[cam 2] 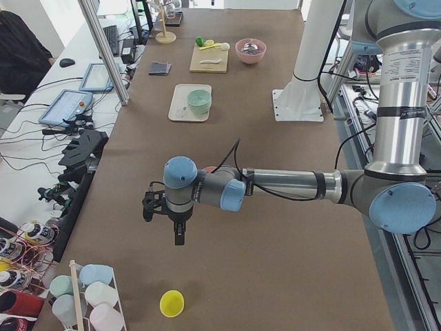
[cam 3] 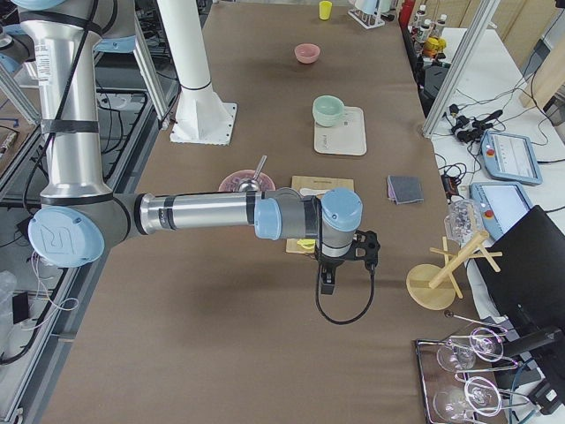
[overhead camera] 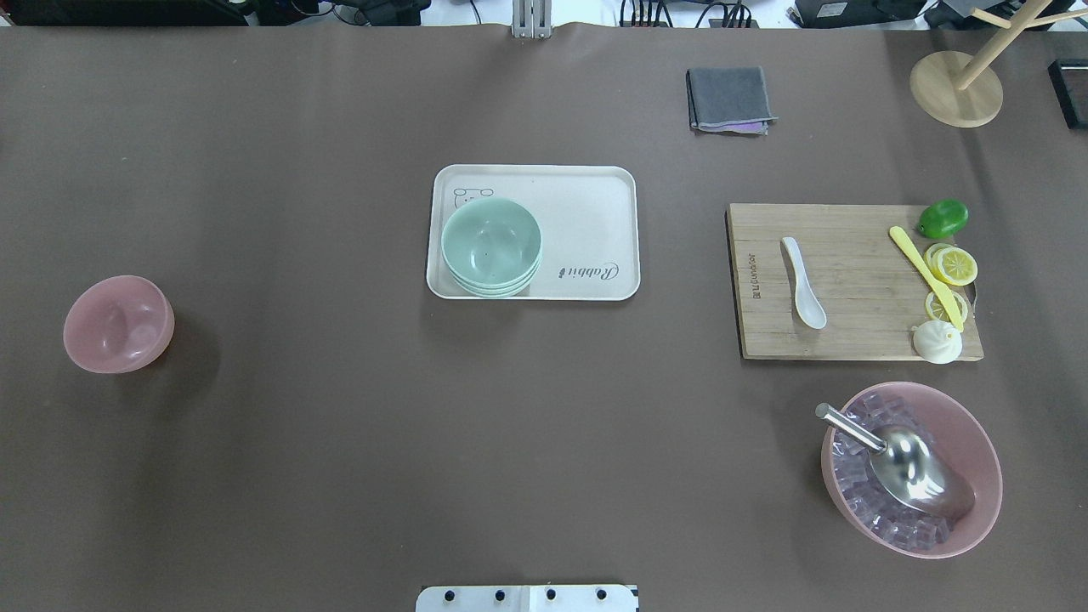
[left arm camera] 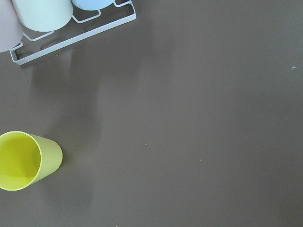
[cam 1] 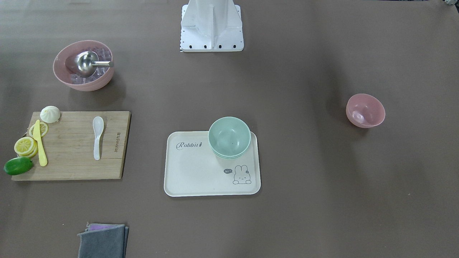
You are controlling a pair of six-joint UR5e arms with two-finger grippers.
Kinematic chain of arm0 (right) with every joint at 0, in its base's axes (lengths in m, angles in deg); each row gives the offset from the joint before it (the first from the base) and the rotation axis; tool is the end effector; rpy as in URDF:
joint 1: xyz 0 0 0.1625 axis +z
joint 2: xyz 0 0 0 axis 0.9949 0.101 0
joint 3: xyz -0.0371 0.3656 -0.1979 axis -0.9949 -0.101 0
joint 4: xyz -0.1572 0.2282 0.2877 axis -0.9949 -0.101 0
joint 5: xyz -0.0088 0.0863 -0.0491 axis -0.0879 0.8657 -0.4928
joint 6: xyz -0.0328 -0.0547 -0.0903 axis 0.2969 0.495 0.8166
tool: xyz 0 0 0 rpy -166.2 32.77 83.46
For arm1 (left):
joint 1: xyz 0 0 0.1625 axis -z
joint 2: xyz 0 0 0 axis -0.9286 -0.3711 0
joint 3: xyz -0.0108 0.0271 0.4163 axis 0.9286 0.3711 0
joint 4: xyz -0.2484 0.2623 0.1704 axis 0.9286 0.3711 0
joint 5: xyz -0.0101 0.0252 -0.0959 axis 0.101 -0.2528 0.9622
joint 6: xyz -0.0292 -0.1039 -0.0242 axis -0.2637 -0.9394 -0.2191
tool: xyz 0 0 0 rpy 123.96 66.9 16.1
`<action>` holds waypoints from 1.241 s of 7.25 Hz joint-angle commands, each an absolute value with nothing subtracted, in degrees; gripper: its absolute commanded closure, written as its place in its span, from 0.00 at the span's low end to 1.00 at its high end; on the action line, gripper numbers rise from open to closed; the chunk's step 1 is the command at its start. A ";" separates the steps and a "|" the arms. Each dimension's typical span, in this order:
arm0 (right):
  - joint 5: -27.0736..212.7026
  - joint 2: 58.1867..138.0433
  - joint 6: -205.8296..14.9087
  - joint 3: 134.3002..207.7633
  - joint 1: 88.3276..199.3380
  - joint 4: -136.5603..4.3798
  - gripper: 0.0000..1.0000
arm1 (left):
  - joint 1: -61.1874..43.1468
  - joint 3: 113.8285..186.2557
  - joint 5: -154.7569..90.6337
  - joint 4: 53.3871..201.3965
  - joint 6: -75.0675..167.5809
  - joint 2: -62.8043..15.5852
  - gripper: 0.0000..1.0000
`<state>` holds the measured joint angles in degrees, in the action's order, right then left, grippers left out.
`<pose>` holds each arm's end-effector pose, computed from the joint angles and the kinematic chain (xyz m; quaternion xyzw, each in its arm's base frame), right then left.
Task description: Stack pink bowl on green and place spoon
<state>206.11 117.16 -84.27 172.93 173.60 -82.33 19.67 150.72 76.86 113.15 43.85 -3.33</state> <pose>0.0483 -0.4869 0.6119 0.0035 -0.3939 0.0276 0.9188 -0.0436 -0.4895 0.6331 0.0472 0.3565 -0.0831 0.9294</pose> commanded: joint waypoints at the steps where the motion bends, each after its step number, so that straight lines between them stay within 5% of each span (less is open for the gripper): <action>1: 206.11 117.16 -84.23 172.87 173.59 -82.33 0.00 | 19.67 150.83 76.92 113.15 43.85 -3.31 0.01; 5: 206.29 117.08 -84.32 173.05 173.59 -82.33 0.00 | 19.67 151.00 76.40 112.98 43.76 -3.57 0.01; 9: 206.29 116.99 -84.41 173.13 173.59 -82.33 0.00 | 15.65 159.43 76.48 113.42 38.88 -7.79 0.01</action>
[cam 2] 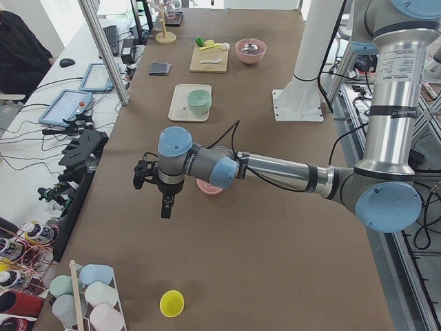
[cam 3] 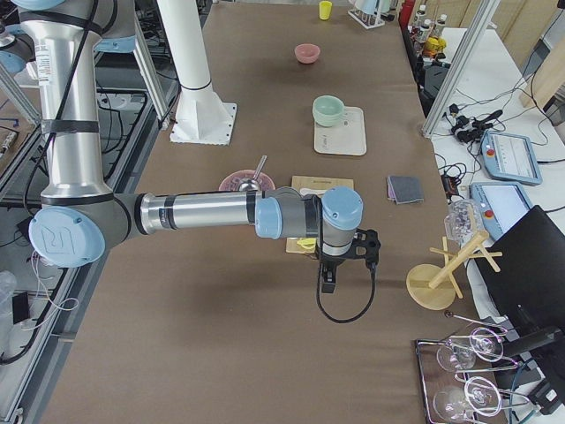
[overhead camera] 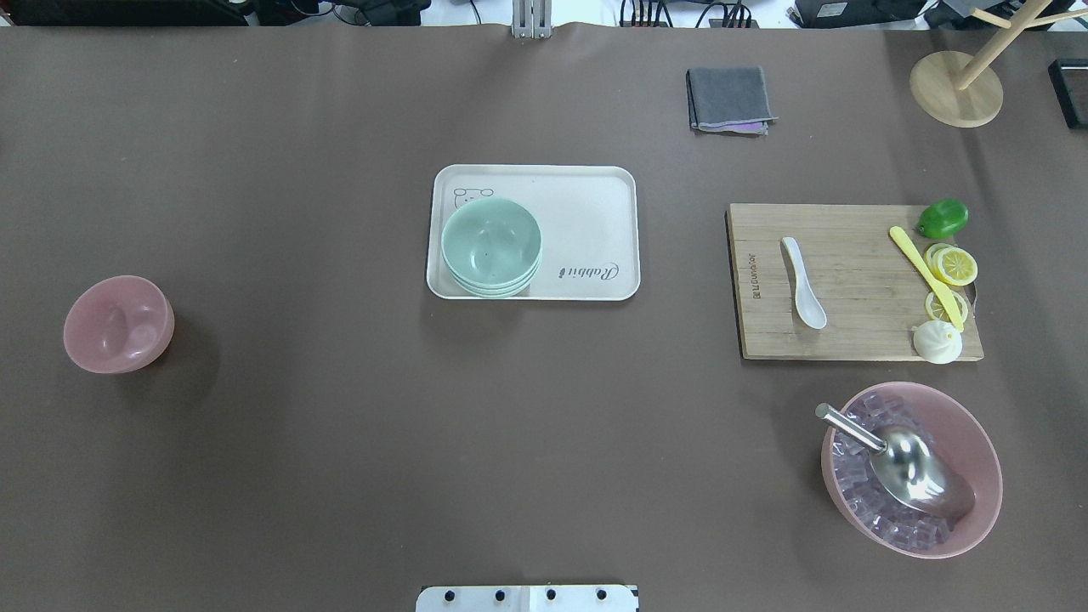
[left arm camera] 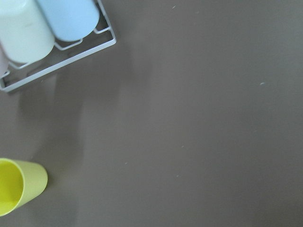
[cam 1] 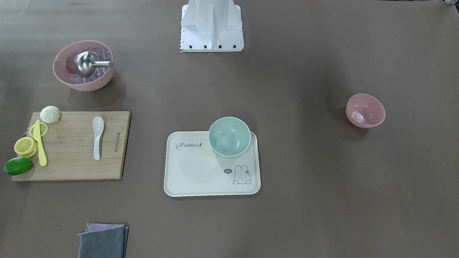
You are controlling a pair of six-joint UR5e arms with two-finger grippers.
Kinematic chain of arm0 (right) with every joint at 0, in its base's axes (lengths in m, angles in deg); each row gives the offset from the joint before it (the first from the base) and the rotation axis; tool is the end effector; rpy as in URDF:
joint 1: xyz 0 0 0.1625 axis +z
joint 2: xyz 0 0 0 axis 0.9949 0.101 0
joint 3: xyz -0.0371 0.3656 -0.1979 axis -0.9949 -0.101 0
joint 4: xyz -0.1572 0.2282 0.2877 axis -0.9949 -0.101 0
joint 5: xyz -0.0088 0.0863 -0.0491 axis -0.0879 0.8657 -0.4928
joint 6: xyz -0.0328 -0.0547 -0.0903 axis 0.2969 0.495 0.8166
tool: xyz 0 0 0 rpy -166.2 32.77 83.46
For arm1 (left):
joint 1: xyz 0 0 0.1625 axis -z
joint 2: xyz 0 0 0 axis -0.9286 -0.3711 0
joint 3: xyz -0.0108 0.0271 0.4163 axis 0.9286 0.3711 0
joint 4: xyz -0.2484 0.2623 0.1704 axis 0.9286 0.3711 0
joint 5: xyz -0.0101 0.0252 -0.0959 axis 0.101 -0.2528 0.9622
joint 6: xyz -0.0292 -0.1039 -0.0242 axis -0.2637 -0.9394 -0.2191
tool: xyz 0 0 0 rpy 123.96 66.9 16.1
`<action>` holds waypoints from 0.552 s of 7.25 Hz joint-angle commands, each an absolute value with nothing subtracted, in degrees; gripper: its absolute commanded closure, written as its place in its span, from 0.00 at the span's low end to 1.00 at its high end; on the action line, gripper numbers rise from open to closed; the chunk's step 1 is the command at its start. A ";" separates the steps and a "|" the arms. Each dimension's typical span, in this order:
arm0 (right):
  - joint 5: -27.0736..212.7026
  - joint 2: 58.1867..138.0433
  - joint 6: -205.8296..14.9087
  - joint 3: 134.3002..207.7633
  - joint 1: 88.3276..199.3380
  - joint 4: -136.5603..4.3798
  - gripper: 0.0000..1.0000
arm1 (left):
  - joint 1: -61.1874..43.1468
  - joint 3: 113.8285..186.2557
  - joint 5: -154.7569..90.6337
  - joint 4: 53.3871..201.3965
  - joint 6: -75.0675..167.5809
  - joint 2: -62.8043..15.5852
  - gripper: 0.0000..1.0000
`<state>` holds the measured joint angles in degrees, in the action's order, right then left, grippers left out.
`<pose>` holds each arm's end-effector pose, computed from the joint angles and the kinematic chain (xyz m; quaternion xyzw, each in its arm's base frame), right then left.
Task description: Stack pink bowl on green and place spoon
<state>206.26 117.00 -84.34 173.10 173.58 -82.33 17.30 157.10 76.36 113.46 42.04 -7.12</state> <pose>0.0479 -0.4882 0.6090 0.0057 -0.3952 0.0268 0.9182 -0.0217 -0.5205 0.5446 0.1193 0.3664 -0.0469 0.9216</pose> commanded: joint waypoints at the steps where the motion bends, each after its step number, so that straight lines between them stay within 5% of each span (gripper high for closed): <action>1: 206.63 117.08 -84.41 173.13 173.59 -82.33 0.00 | 10.24 159.70 78.05 114.20 32.05 -8.66 0.01; 4: 206.64 117.08 -84.41 173.05 173.59 -82.42 0.00 | -3.86 159.71 75.71 121.82 14.26 -9.84 0.02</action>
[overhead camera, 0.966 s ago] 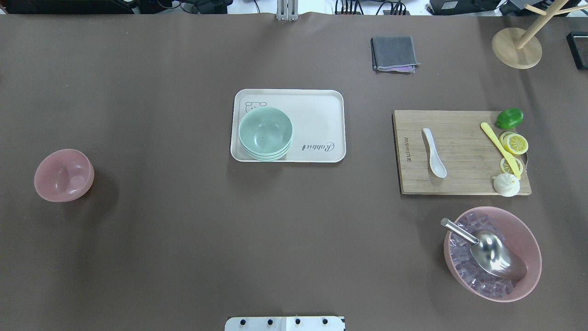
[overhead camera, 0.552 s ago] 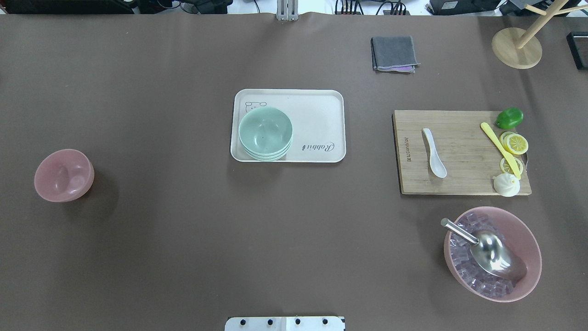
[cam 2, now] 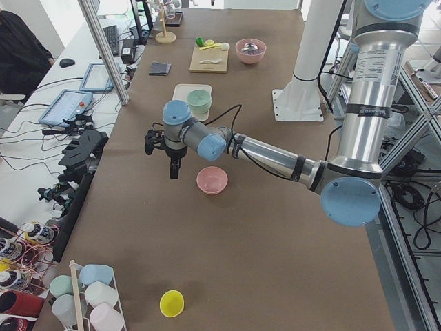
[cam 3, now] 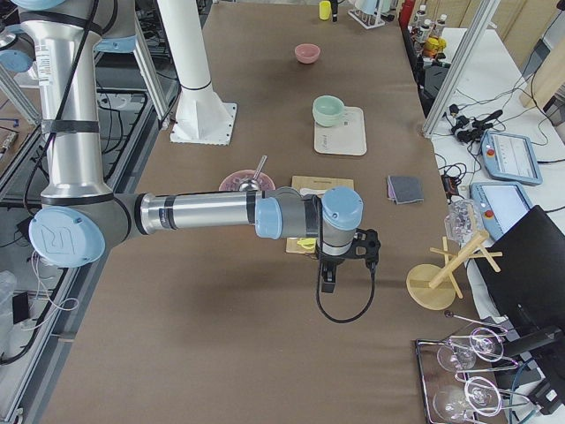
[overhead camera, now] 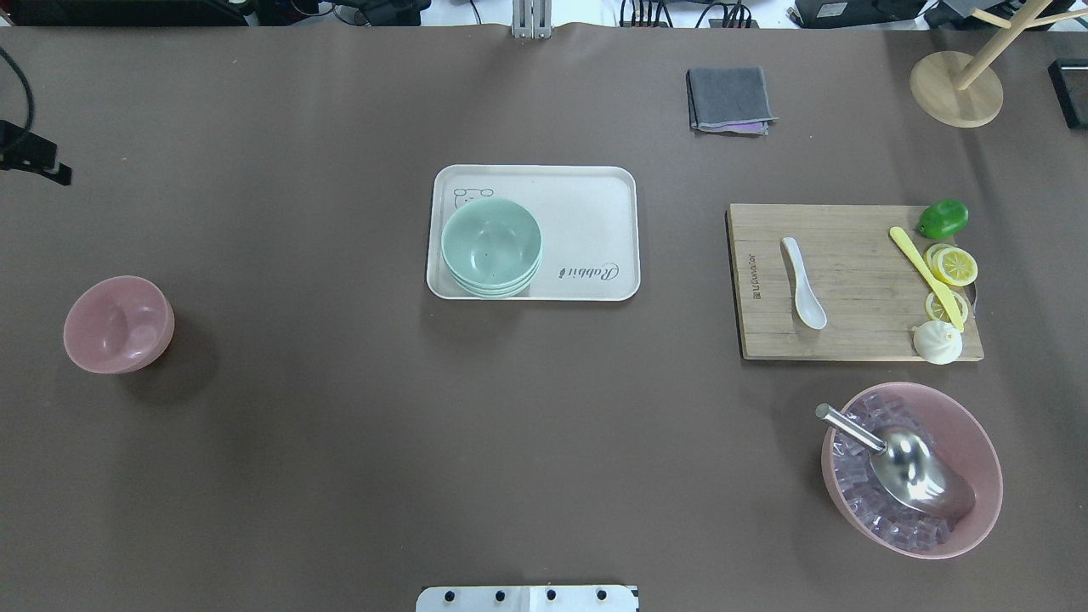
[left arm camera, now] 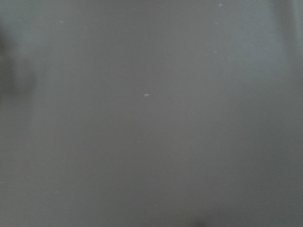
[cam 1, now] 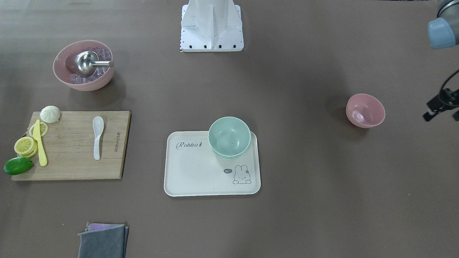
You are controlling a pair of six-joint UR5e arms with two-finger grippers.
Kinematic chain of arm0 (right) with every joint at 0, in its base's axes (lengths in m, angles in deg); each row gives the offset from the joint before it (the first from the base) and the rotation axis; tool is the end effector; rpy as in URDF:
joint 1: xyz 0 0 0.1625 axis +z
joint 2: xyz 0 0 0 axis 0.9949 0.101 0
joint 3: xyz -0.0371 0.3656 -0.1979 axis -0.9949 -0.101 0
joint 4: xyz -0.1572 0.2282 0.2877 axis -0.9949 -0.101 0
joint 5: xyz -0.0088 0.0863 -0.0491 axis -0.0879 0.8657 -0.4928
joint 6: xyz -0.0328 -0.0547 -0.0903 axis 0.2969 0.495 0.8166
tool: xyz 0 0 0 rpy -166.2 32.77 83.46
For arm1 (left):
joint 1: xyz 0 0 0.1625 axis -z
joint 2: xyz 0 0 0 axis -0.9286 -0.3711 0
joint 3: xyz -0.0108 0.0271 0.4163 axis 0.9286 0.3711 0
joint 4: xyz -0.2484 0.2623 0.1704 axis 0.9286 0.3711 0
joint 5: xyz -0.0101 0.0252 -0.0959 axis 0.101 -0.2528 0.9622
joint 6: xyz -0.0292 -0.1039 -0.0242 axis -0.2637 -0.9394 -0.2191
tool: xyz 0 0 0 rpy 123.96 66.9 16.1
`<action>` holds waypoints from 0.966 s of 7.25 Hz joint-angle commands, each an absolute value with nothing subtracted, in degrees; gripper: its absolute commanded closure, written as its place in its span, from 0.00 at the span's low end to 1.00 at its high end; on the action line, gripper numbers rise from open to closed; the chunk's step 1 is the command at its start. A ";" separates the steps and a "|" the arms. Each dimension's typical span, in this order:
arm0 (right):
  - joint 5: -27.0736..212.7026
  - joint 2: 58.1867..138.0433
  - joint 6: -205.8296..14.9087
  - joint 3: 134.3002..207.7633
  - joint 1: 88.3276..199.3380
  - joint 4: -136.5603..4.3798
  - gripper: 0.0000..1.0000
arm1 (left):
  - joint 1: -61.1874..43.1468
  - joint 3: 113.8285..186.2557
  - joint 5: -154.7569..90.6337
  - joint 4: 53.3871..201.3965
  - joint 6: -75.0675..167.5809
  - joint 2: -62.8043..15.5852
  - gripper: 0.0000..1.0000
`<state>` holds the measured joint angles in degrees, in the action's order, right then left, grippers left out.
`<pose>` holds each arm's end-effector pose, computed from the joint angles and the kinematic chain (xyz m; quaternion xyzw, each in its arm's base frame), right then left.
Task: Stack pink bowl on green and place spoon
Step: 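Move the left gripper down to the pink bowl rim and grasp it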
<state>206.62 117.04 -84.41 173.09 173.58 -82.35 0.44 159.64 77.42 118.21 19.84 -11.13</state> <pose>0.0475 -0.4879 0.6089 0.0047 -0.3980 0.0274 0.9170 0.1399 -0.5250 0.4740 0.0659 0.4310 -0.0505 0.8985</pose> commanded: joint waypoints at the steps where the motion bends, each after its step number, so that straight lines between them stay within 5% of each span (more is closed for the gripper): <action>1: 206.64 117.08 -84.41 173.05 173.59 -82.42 0.00 | -5.18 159.27 75.61 127.60 14.23 -5.12 0.02; 3: 206.64 117.08 -84.41 173.05 173.59 -82.42 0.00 | -5.55 157.08 75.60 135.80 14.40 0.97 0.03; 7: 207.25 117.08 -84.41 173.13 173.59 -82.33 0.00 | -7.83 150.39 75.78 144.09 14.06 1.09 0.03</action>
